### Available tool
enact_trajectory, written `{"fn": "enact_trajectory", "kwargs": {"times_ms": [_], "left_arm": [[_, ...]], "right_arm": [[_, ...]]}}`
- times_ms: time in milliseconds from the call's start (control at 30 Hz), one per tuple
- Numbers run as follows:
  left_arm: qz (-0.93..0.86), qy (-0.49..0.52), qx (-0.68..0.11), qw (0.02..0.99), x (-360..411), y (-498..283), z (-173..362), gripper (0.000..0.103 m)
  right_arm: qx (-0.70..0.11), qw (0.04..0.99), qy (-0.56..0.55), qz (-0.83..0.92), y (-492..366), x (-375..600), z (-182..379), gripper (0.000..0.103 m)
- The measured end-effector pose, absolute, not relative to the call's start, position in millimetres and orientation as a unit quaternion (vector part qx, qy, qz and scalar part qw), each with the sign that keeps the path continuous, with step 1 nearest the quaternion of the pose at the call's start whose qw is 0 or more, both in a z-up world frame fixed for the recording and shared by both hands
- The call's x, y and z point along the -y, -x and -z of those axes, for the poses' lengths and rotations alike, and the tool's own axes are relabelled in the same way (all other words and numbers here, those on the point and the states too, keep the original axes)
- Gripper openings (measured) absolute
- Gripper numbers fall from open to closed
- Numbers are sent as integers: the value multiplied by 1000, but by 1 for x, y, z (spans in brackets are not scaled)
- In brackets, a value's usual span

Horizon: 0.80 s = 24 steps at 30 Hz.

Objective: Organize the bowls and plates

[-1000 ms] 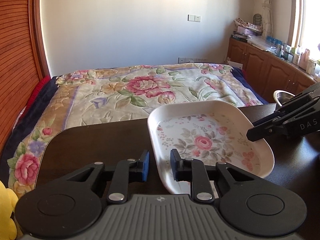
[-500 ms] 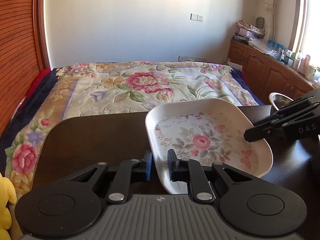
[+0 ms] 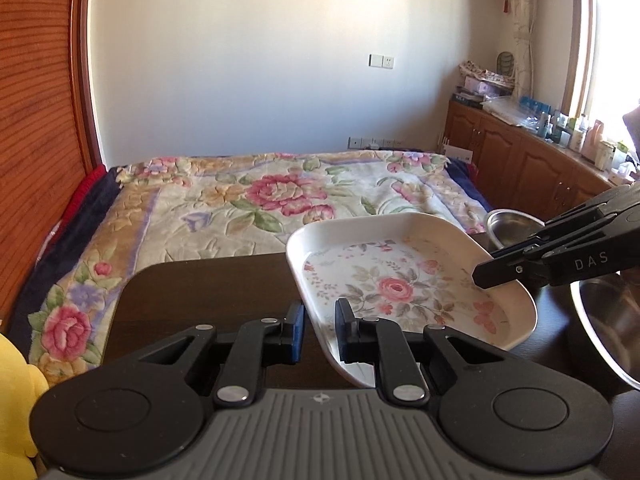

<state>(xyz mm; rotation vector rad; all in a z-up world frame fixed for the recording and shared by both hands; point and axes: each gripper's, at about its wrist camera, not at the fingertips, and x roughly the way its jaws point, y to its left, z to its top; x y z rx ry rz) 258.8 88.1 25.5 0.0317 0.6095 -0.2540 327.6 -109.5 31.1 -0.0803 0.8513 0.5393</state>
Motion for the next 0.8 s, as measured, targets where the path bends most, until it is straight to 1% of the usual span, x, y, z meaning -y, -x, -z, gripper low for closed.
{"fn": "enact_trajectory", "kwargs": {"times_ms": [433,800], "left_arm": [[128,-24,-273,953,-74,-199,-53,18],[137,-31,-266,954,-68,-162,-57,18]], "right_arm": [[-383,885,40,-262,-277,124,-57,16],[-367,891,49,-265,-239,137,-70,16]]}}
